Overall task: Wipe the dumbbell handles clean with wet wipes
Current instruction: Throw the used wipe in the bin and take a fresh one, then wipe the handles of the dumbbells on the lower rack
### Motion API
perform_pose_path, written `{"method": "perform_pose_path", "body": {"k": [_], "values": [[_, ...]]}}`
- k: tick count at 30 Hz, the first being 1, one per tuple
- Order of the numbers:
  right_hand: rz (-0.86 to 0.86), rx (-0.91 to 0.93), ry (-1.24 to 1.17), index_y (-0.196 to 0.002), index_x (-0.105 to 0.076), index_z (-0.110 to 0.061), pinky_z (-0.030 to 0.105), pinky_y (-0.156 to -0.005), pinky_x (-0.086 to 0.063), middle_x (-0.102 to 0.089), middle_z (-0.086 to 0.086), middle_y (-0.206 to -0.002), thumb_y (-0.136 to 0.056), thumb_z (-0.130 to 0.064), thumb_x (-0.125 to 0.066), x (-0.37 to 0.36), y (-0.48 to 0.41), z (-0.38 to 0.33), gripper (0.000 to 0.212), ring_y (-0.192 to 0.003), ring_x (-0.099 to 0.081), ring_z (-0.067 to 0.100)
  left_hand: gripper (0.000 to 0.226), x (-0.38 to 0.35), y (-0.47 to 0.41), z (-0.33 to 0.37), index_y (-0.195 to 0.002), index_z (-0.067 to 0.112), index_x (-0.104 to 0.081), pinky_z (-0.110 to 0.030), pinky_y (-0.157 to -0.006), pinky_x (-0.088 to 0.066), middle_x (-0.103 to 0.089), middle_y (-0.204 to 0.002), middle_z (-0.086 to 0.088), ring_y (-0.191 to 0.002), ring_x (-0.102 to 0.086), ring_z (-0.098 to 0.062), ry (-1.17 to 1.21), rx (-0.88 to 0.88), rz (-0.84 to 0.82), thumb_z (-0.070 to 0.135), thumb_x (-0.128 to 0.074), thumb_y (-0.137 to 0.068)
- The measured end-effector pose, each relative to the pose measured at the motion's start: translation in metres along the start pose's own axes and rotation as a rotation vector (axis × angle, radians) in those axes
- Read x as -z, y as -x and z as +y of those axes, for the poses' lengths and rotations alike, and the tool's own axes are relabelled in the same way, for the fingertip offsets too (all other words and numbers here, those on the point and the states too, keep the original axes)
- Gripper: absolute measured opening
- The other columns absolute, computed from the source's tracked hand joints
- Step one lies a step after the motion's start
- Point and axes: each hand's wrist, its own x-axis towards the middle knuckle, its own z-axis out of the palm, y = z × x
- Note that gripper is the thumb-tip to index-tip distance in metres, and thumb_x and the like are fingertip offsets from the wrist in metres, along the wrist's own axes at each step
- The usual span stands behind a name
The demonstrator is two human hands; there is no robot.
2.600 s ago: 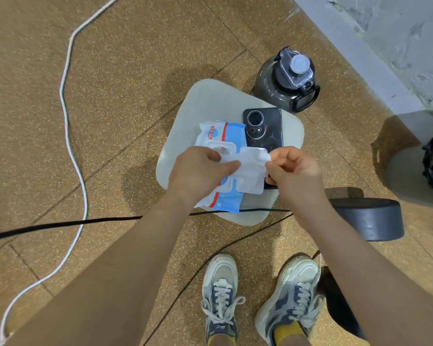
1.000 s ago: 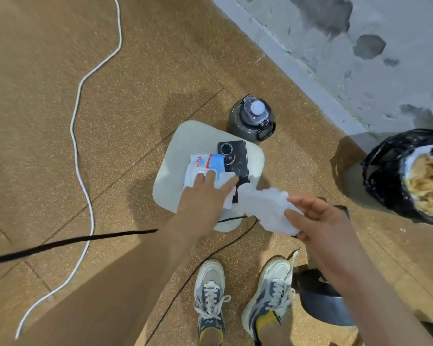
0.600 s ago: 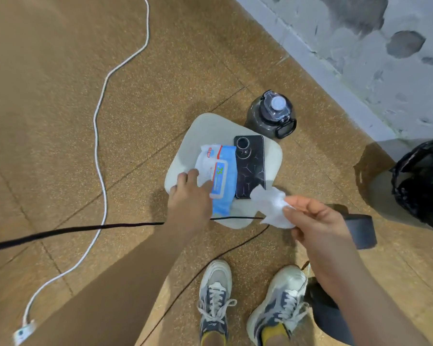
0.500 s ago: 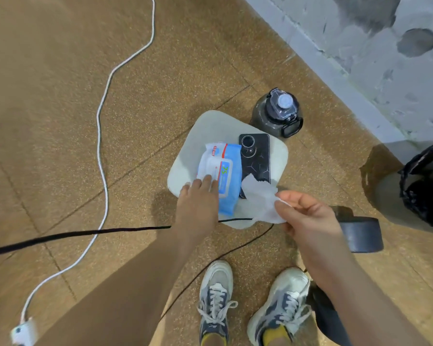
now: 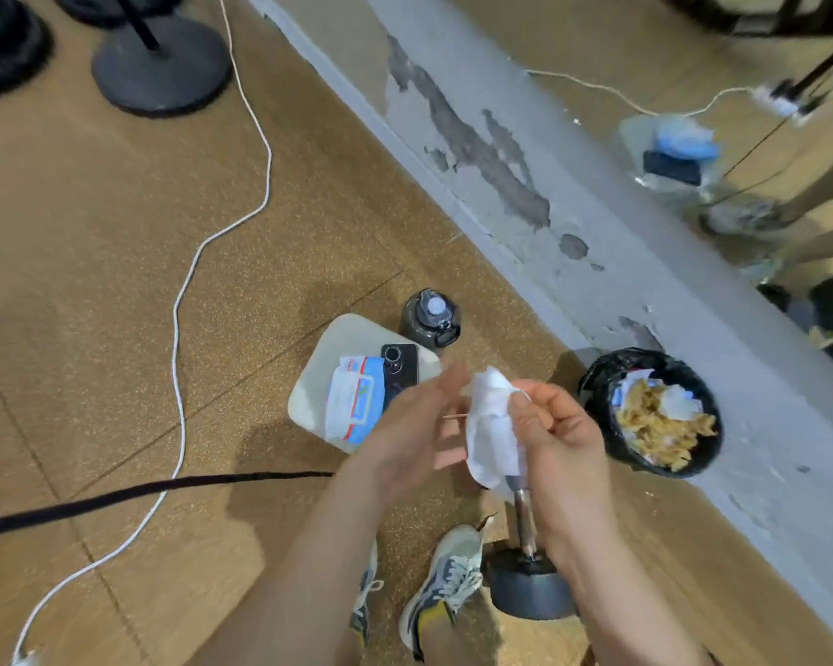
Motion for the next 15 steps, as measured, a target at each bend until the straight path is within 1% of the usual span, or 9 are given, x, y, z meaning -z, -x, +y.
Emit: {"method": "perform_pose_path", "body": {"k": [2, 3, 4, 6, 7, 8, 10, 12, 15], "values": [[0.073, 0.076, 0.036, -0.094, -0.062, -0.011, 0.019, -0.053, -0.045, -0.063, -0.011, -0.062, -0.097, -0.014, -0.055, 0.018, 0.026, -0.037, 0.008, -0.054, -0.056, 0.004, 0.047, -0.036, 0.033, 0.010, -0.109, 0.015, -0.069, -0.040, -0.095, -0.053, -0.074, -0.104, -0.003, -0.096, -0.070, -0.018, -0.039, -0.039, -0.050, 0.052, -0.060, -0.081], [0.103, 0.106, 0.052, -0.093, -0.061, -0.014, 0.022, -0.056, -0.045, -0.063, -0.007, -0.066, -0.097, -0.015, -0.055, 0.028, 0.039, -0.052, 0.007, -0.058, -0.056, 0.007, 0.049, -0.050, 0.048, 0.013, -0.109, 0.013, -0.069, -0.040, -0.096, -0.052, -0.073, -0.106, -0.005, -0.099, -0.070, -0.020, -0.077, -0.056, -0.092, 0.050, -0.062, -0.078], [0.122, 0.127, 0.065, -0.092, -0.060, -0.017, 0.026, -0.058, -0.044, -0.062, -0.001, -0.070, -0.097, -0.017, -0.056, 0.039, 0.053, -0.066, 0.007, -0.061, -0.055, 0.012, 0.045, -0.065, 0.064, 0.018, -0.105, 0.012, -0.071, -0.038, -0.093, -0.053, -0.074, -0.103, -0.006, -0.096, -0.070, -0.020, -0.112, -0.063, -0.141, 0.046, -0.065, -0.077], [0.155, 0.143, 0.056, -0.090, -0.057, -0.019, 0.030, -0.061, -0.041, -0.057, 0.007, -0.073, -0.097, -0.015, -0.056, 0.058, 0.077, -0.089, 0.008, -0.064, -0.049, 0.018, 0.018, -0.088, 0.089, 0.024, -0.078, 0.016, -0.074, -0.026, -0.073, -0.054, -0.074, -0.083, -0.002, -0.074, -0.069, -0.012, -0.196, -0.089, -0.224, 0.033, -0.068, -0.076], [0.177, 0.147, 0.030, -0.089, -0.056, -0.019, 0.030, -0.062, -0.039, -0.053, 0.007, -0.073, -0.096, -0.012, -0.056, 0.068, 0.090, -0.100, 0.010, -0.065, -0.046, 0.018, 0.015, -0.098, 0.101, 0.026, -0.065, 0.018, -0.072, -0.021, -0.066, -0.050, -0.071, -0.074, 0.001, -0.066, -0.065, -0.010, -0.230, -0.096, -0.269, 0.027, -0.070, -0.077], [0.201, 0.155, 0.002, -0.088, -0.055, -0.020, 0.031, -0.064, -0.039, -0.050, 0.006, -0.072, -0.096, -0.010, -0.056, 0.078, 0.103, -0.109, 0.013, -0.067, -0.044, 0.018, 0.019, -0.107, 0.113, 0.029, -0.059, 0.018, -0.071, -0.020, -0.063, -0.049, -0.069, -0.069, 0.002, -0.063, -0.063, -0.009, -0.250, -0.089, -0.305, 0.023, -0.074, -0.077], [0.261, 0.169, -0.040, -0.085, -0.054, -0.021, 0.034, -0.066, -0.038, -0.043, 0.005, -0.069, -0.095, -0.007, -0.057, 0.094, 0.129, -0.124, 0.017, -0.068, -0.042, 0.019, 0.017, -0.116, 0.133, 0.032, -0.060, 0.017, -0.070, -0.024, -0.065, -0.051, -0.070, -0.073, -0.001, -0.068, -0.065, -0.013, -0.270, -0.059, -0.396, 0.020, -0.084, -0.070], [0.331, 0.154, -0.124, -0.083, -0.053, -0.022, 0.033, -0.066, -0.036, -0.043, 0.002, -0.065, -0.092, -0.008, -0.060, 0.108, 0.157, -0.132, 0.018, -0.066, -0.042, 0.018, 0.023, -0.124, 0.156, 0.033, -0.070, 0.016, -0.068, -0.030, -0.067, -0.054, -0.070, -0.079, -0.004, -0.074, -0.067, -0.017, -0.294, -0.019, -0.544, 0.020, -0.090, -0.062], [0.399, 0.064, -0.362, -0.078, -0.057, -0.026, 0.035, -0.071, -0.039, -0.054, 0.006, -0.077, -0.082, -0.015, -0.069, 0.127, 0.205, -0.138, 0.016, -0.074, -0.049, 0.021, 0.027, -0.138, 0.192, 0.031, -0.073, 0.015, -0.064, -0.028, -0.060, -0.053, -0.068, -0.079, -0.005, -0.071, -0.067, -0.018, -0.337, 0.016, -0.662, 0.012, -0.088, -0.061]]}}
